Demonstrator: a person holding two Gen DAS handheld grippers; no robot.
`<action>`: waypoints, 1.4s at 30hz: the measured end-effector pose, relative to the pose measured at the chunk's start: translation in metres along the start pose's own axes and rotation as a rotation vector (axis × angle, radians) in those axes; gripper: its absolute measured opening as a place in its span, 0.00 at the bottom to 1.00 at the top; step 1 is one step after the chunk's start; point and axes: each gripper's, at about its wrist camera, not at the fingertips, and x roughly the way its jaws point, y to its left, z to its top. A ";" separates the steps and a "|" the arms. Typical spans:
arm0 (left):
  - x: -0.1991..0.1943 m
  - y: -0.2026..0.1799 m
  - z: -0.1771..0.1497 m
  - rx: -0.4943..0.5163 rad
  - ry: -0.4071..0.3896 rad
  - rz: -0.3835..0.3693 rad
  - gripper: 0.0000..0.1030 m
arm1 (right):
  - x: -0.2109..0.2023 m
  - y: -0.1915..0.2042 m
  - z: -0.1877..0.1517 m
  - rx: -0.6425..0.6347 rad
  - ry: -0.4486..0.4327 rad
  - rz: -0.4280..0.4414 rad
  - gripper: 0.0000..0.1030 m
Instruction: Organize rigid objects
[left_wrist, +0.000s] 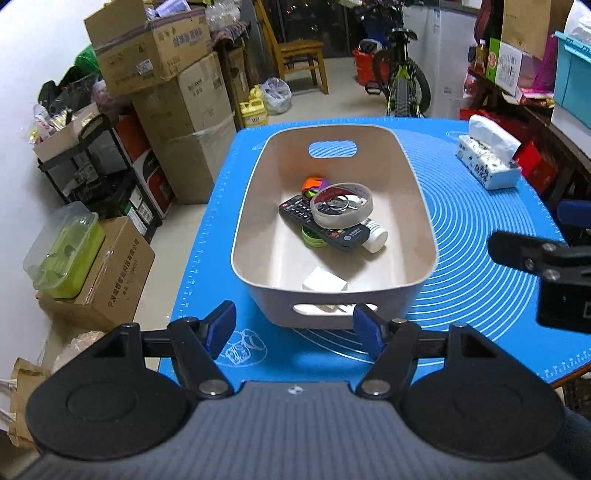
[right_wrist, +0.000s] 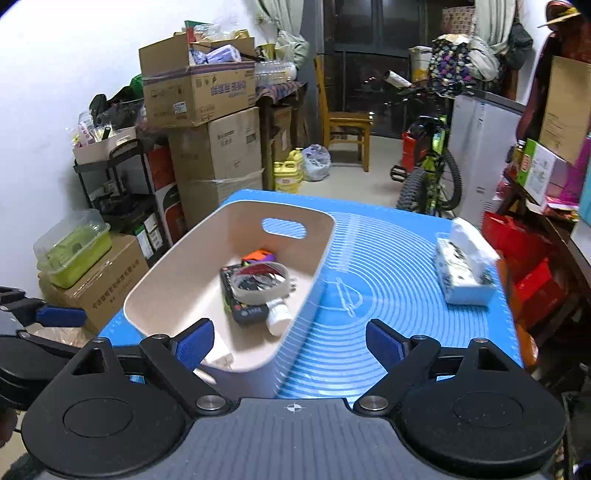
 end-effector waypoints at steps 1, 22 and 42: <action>-0.003 -0.002 -0.002 -0.001 -0.006 0.002 0.69 | -0.006 -0.002 -0.004 0.003 -0.002 -0.004 0.88; -0.038 -0.042 -0.068 0.001 -0.076 -0.029 0.69 | -0.076 -0.022 -0.111 0.024 -0.043 -0.053 0.92; -0.034 -0.050 -0.097 -0.034 -0.133 -0.047 0.69 | -0.070 -0.021 -0.144 0.047 -0.052 -0.041 0.92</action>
